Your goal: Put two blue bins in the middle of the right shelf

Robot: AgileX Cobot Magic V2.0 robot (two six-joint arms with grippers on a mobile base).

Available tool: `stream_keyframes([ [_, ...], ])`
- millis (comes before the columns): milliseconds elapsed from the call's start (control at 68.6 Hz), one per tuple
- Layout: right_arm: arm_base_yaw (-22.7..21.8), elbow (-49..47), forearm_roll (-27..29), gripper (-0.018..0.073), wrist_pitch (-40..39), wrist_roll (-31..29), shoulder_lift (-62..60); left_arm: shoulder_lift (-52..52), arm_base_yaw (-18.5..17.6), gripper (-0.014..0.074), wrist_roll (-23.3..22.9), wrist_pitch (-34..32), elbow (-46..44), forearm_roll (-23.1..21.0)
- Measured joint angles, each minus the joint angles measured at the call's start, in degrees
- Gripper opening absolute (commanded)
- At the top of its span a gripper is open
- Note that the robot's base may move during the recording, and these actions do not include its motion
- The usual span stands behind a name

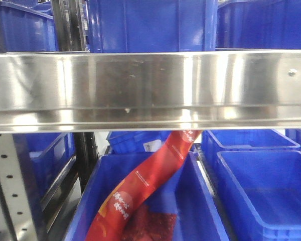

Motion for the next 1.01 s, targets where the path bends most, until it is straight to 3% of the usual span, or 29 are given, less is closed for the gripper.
stream_keyframes([
  [1005,0.0,0.0,0.0,-0.0162,0.0,0.0,0.0,0.0,0.0,-0.0111,0.0,0.0,0.0,0.0],
])
